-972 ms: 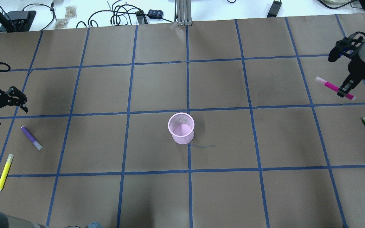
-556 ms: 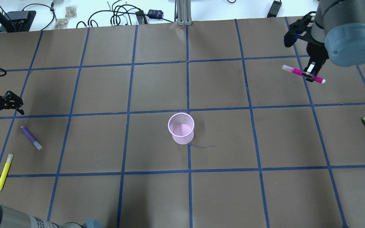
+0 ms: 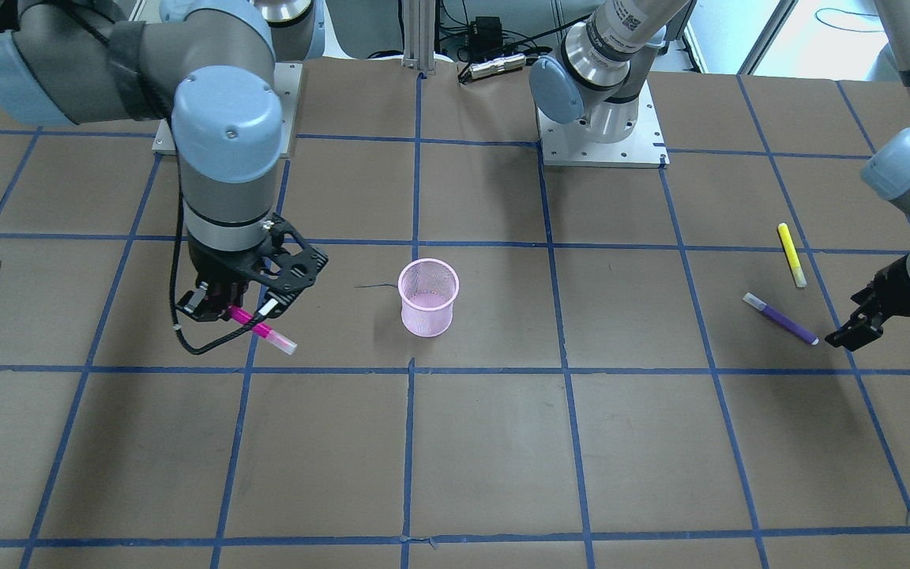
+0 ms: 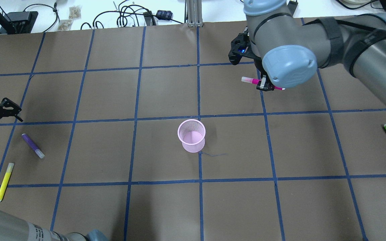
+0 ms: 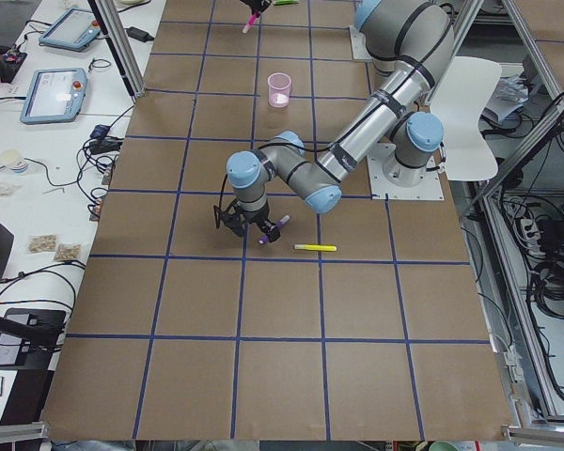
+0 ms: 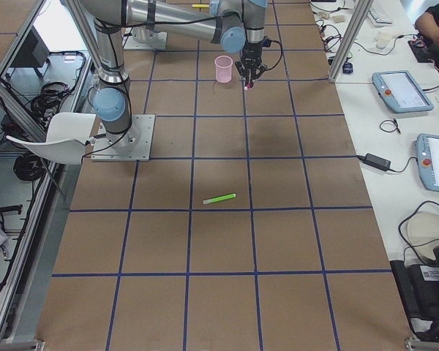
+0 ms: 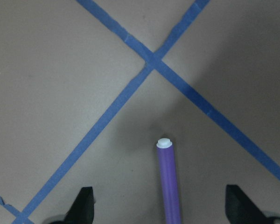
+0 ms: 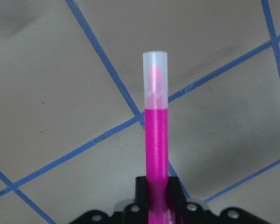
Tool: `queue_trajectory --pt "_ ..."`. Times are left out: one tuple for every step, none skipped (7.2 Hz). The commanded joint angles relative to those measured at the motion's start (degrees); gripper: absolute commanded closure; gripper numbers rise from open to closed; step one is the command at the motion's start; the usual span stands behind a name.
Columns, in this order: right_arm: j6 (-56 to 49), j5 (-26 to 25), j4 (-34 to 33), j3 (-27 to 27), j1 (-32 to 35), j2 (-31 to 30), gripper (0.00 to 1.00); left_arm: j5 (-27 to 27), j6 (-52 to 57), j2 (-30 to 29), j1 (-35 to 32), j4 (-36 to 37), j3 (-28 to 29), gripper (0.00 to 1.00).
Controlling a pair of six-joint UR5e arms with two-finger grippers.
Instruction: Insert purple and pink pens into pink cup
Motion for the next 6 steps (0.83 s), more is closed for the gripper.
queue_trajectory --pt "8.24 -6.42 3.72 -2.52 9.6 3.38 1.0 -1.57 -3.83 -0.5 0.46 1.71 -2.7 0.0" --pt "9.33 -6.72 7.41 -3.49 12.26 3.66 1.0 -1.48 -4.53 -0.5 0.03 2.76 -4.37 0.0" --pt "13.08 -7.33 12.14 -4.19 14.98 3.75 1.0 -2.17 -3.84 -0.59 0.11 4.16 -4.91 0.06" --pt "14.6 -8.64 14.8 -4.81 17.01 3.92 1.0 -3.75 -0.79 -0.59 0.2 6.17 -6.66 0.08" --pt "15.13 -8.74 16.83 -4.82 17.99 4.01 1.0 -3.68 1.68 -0.59 0.37 9.15 -7.81 0.07" --pt "17.05 -9.7 18.42 -4.9 19.3 5.05 1.0 -3.94 1.36 -1.03 0.29 9.88 -7.99 0.07"
